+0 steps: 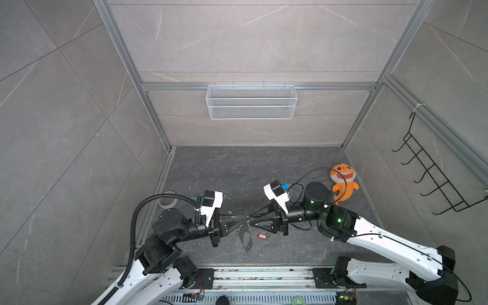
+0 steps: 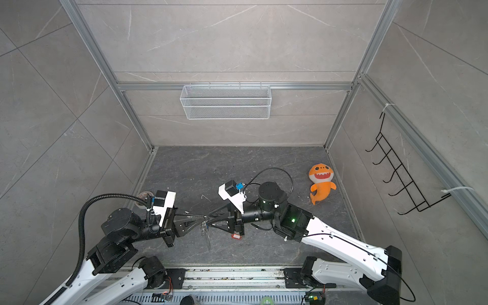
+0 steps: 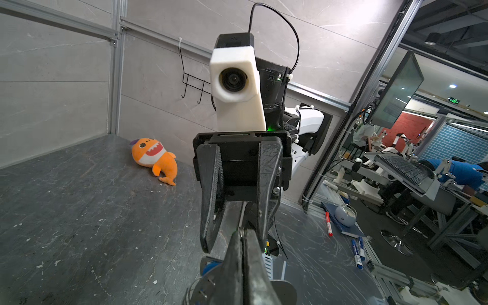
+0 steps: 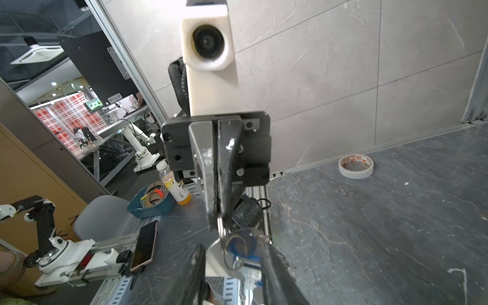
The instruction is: Remove the keys from the keyring
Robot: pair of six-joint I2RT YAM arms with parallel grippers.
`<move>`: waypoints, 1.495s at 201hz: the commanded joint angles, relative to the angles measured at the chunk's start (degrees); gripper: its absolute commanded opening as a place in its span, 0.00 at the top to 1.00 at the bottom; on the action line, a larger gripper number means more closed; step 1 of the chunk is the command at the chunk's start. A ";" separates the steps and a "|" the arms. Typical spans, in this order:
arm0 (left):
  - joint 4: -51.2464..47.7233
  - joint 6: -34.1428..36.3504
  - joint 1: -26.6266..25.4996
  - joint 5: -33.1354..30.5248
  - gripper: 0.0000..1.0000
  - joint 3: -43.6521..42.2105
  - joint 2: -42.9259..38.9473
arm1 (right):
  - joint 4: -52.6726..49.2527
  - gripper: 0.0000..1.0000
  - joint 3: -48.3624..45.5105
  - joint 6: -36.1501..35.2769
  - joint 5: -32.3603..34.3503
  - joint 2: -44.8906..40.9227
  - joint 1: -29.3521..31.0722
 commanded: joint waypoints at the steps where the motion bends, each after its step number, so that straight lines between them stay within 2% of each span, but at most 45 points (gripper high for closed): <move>1: 3.91 0.25 0.18 -0.67 1.00 0.16 -0.14 | 3.82 0.63 -0.93 1.99 -1.17 0.44 0.45; 42: 4.01 0.23 0.18 -1.38 1.00 0.07 -0.18 | 3.53 0.74 -1.05 1.99 -0.86 0.87 0.53; 94: 4.26 -0.04 0.19 -2.96 1.00 -0.19 -0.51 | 3.66 0.81 -1.24 2.25 -0.97 1.57 0.86; 129: 4.16 -0.45 0.14 -2.79 1.00 0.02 -0.86 | 2.05 0.99 -1.26 1.56 0.09 1.27 0.89; 139: 3.27 -0.54 0.12 -2.68 1.00 0.43 -0.82 | 0.71 1.00 -1.04 1.17 0.80 0.89 0.93; 148: 1.69 -0.41 0.17 -2.51 1.00 1.13 -0.72 | -1.60 1.00 -0.45 0.34 1.33 0.49 0.89; 156: -0.17 -0.04 0.18 -1.92 0.87 1.99 -0.54 | -4.51 1.00 0.48 -0.93 1.54 0.26 0.89; 167: -3.48 0.60 0.16 -1.52 0.74 3.41 -0.22 | -10.42 1.00 2.53 -3.26 2.16 0.24 0.80; 187: -11.12 2.35 0.19 -0.67 0.66 6.48 1.38 | -21.92 1.00 7.07 -8.10 2.84 0.99 0.63; 212: -19.90 4.56 0.17 1.33 0.65 10.77 5.22 | -34.00 1.00 13.08 -13.05 2.84 3.09 0.22; 235: -26.10 6.77 0.12 3.00 0.64 14.01 8.58 | -41.01 1.00 17.52 -15.88 2.46 5.05 0.13; 264: -29.20 8.25 0.18 5.31 0.64 16.64 11.58 | -48.10 1.00 23.07 -18.55 2.63 8.11 0.06; 300: -29.67 8.69 0.18 6.61 0.72 17.78 13.20 | -52.10 1.00 27.16 -19.75 2.66 10.26 0.06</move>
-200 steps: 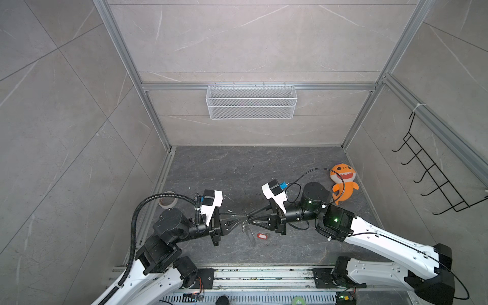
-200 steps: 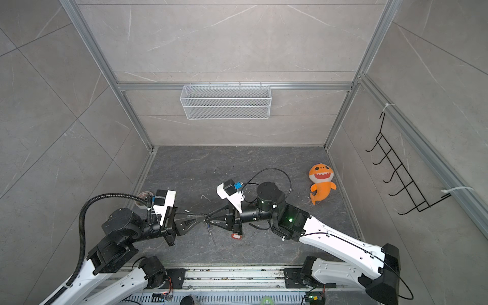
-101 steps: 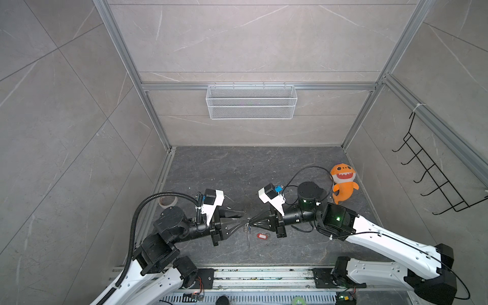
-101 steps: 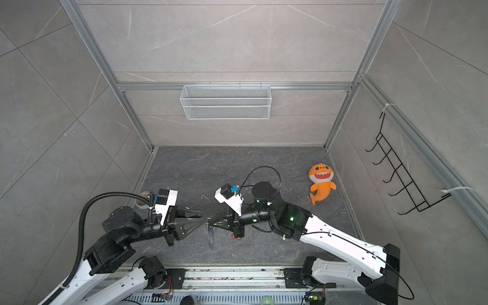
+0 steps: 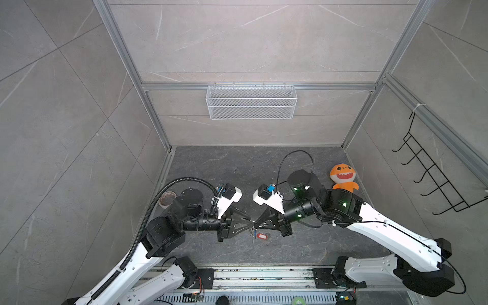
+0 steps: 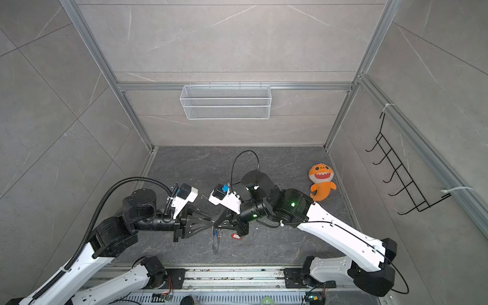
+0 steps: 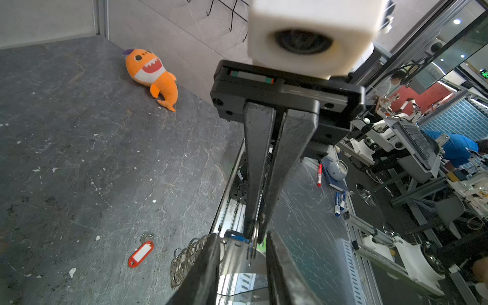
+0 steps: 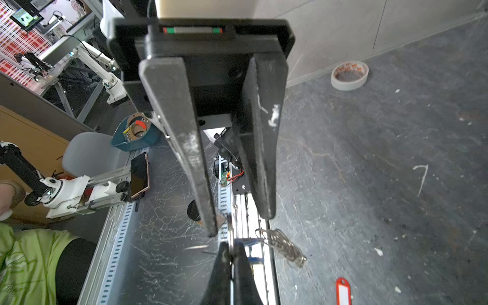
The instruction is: Remove the keys from the keyring
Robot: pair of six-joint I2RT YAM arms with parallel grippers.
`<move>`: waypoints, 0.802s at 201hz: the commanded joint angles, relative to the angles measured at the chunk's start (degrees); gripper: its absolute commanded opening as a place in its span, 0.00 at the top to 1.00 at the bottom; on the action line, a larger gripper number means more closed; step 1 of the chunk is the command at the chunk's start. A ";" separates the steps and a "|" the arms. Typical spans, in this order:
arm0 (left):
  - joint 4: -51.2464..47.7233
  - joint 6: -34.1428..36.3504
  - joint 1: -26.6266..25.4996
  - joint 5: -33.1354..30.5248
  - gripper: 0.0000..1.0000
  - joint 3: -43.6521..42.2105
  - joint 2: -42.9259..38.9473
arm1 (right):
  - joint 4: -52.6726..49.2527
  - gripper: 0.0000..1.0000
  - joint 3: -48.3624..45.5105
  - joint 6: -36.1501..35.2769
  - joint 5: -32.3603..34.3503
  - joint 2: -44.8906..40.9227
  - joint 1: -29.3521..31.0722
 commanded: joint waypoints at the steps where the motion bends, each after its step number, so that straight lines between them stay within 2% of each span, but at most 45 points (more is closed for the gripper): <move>1: -1.38 2.07 0.18 3.00 0.72 2.46 0.25 | -5.51 1.00 3.40 -2.72 -0.03 0.79 -0.29; 29: -0.54 1.66 0.19 4.14 0.83 2.22 1.02 | -6.07 1.00 4.59 -2.86 0.28 1.27 -0.29; 57: 0.79 1.20 0.17 4.93 0.88 2.00 1.29 | -6.08 1.00 4.96 -2.70 0.32 1.66 -0.33; 84: 3.93 -0.49 0.18 5.76 0.90 0.87 1.50 | -5.75 1.00 5.35 -2.27 0.15 2.16 -0.32; 108: 5.16 -0.90 0.18 6.36 0.86 0.42 1.93 | -5.57 1.00 5.68 -2.19 0.32 2.39 -0.30; 126: 5.70 -1.07 0.18 6.39 1.00 0.15 2.12 | -5.22 1.00 5.59 -1.94 0.21 2.39 -0.36; 153: 9.12 -1.95 0.13 4.44 1.00 -2.09 0.32 | -1.81 1.00 4.31 -0.49 0.18 1.38 -0.28; 161: 10.82 -2.22 0.18 3.05 1.00 -3.13 -1.14 | 0.25 0.92 3.26 0.14 0.60 0.52 -0.26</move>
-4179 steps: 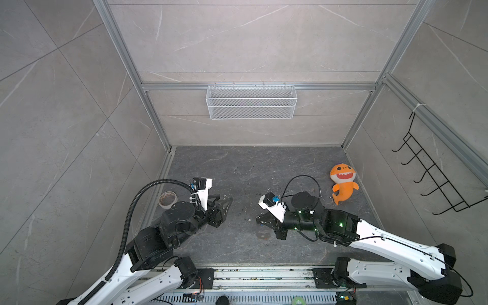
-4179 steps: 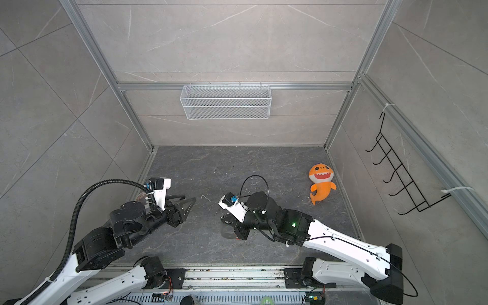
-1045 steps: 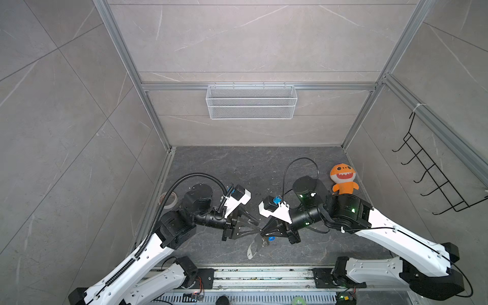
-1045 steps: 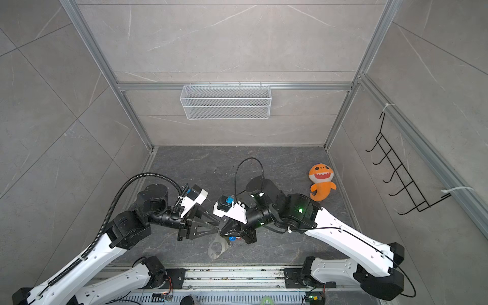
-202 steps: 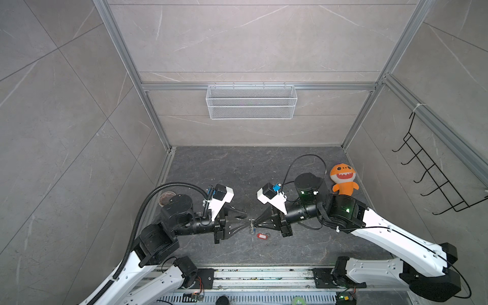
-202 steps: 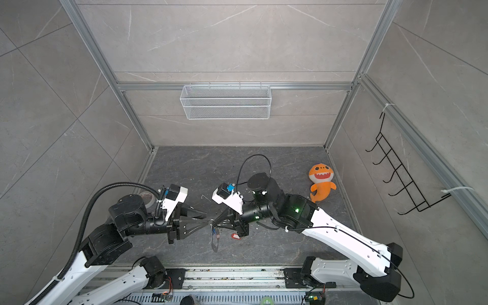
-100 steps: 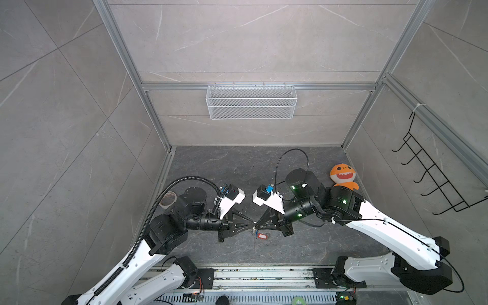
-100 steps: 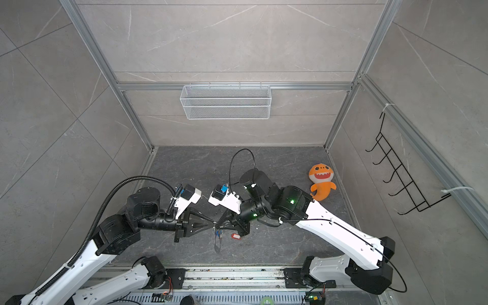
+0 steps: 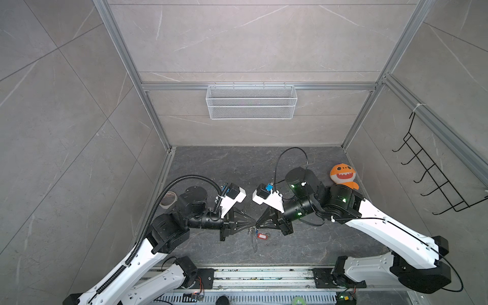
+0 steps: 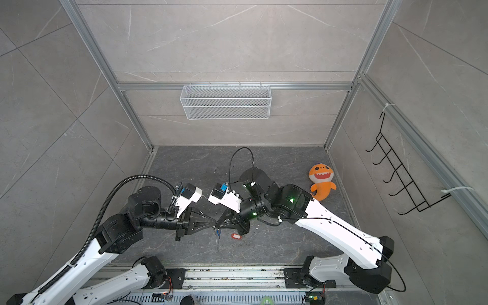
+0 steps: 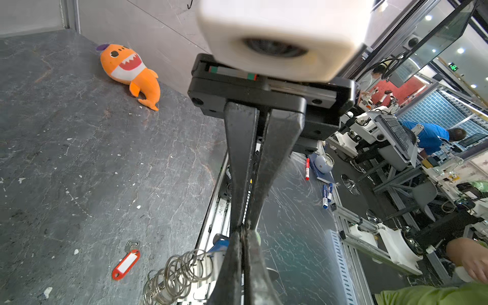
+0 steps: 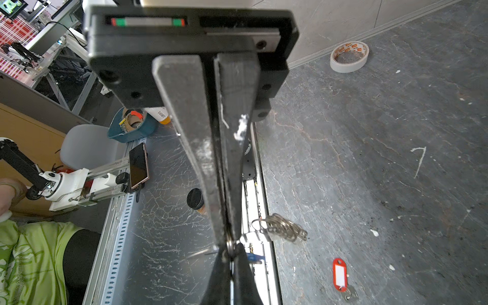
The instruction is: Remove the keys from the keyring
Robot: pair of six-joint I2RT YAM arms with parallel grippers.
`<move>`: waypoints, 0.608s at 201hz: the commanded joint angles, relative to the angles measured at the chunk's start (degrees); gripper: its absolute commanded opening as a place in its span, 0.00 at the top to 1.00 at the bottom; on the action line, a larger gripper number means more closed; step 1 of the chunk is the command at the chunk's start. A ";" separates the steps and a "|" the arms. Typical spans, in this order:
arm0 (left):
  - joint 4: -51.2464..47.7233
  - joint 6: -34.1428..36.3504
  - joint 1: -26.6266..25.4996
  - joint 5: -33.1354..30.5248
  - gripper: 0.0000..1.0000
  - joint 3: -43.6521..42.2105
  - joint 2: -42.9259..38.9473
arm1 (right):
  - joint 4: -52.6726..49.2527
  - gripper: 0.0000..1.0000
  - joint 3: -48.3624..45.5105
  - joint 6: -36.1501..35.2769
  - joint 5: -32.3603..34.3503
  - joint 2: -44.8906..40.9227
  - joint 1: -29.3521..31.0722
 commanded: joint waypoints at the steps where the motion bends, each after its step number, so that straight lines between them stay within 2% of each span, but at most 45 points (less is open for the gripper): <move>1: 7.21 -1.66 0.18 -1.54 1.00 -2.11 -2.64 | 6.13 0.91 -0.77 1.31 0.03 -1.50 0.07; 19: 12.51 -2.60 0.17 -3.37 1.00 -4.95 -6.24 | 12.74 0.70 -4.85 2.53 1.82 -4.57 0.07; 34: 16.70 -3.32 0.14 -4.18 1.00 -7.33 -8.50 | 18.73 0.63 -8.91 3.44 3.70 -7.54 0.08; 89: 28.61 -6.08 0.18 -7.95 1.00 -13.86 -14.13 | 37.44 0.56 -20.71 7.30 1.77 -12.15 0.25; 122: 29.35 -6.98 0.18 -9.02 1.00 -14.44 -14.56 | 41.84 0.56 -22.58 8.16 0.46 -11.62 0.52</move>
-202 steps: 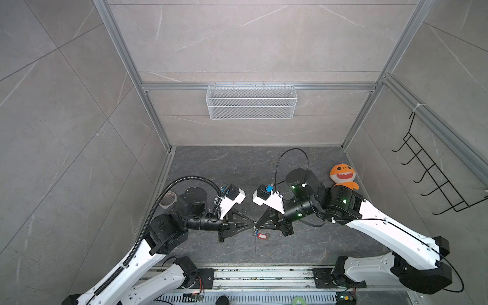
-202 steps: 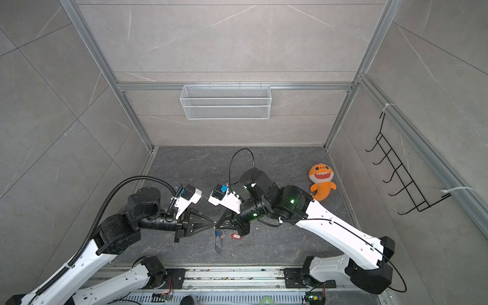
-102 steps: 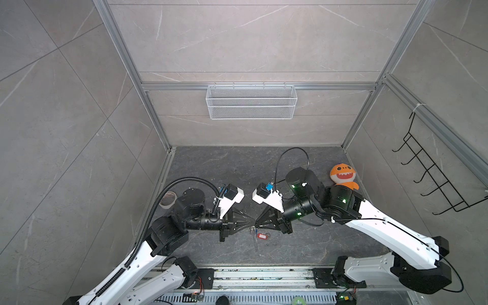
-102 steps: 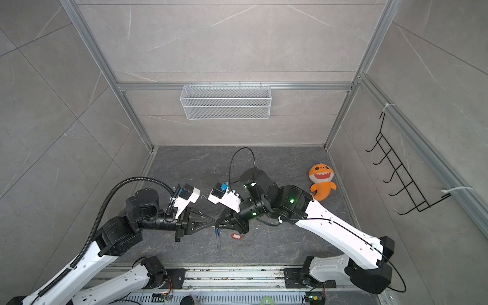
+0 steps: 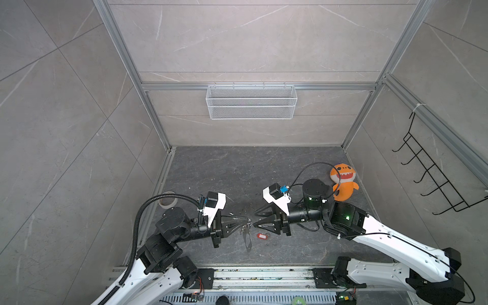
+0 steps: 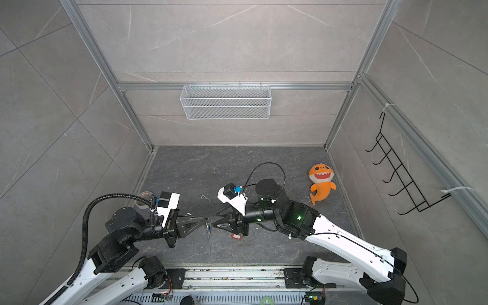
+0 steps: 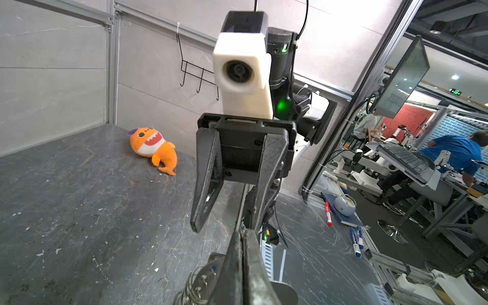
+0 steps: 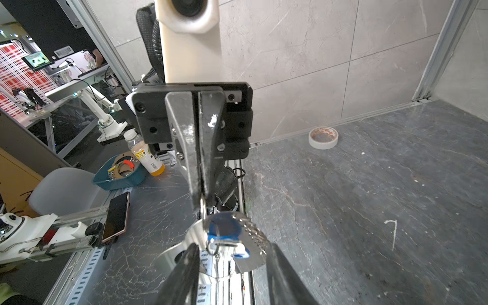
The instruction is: Remove the keys from the keyring
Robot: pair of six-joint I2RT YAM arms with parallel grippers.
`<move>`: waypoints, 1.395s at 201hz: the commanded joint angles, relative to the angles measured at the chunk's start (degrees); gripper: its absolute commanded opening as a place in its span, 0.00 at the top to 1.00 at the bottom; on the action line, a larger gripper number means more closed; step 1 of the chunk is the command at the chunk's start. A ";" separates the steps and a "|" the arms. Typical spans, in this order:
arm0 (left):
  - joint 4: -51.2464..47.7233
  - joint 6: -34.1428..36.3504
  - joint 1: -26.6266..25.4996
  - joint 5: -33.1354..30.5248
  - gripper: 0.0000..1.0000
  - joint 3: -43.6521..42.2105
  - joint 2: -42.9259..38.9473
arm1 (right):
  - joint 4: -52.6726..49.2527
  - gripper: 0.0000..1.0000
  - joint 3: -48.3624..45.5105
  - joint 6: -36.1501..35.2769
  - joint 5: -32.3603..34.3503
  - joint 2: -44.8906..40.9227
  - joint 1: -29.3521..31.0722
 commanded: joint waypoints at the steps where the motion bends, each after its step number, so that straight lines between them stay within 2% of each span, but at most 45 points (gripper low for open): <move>1: 6.47 -1.80 0.18 -1.96 1.00 0.16 -0.72 | 7.99 0.56 -1.05 1.73 -1.64 0.02 0.54; 32: 7.68 -2.80 0.19 -4.10 1.00 -0.93 -1.94 | 10.03 0.62 -2.36 2.32 -1.57 0.73 1.04; 65: 9.32 -3.65 0.16 -5.46 1.00 -1.88 -2.53 | 10.42 0.83 -2.79 2.30 -0.96 1.09 1.51; 121: 13.28 -5.59 0.19 -7.05 1.00 -3.57 -2.97 | 10.02 1.00 -3.15 1.38 -0.10 1.78 2.31; 189: 15.29 -6.50 0.16 -8.01 1.00 -4.48 -2.97 | 10.88 1.00 -3.48 0.72 0.75 2.89 3.78; 250: 20.51 -9.51 0.18 -9.90 1.00 -7.34 -3.23 | 20.53 1.00 -7.72 4.17 3.19 3.59 4.84; 280: 20.97 -10.03 0.18 -10.30 1.00 -7.76 -3.75 | 21.38 1.00 -7.89 4.37 4.06 3.94 5.11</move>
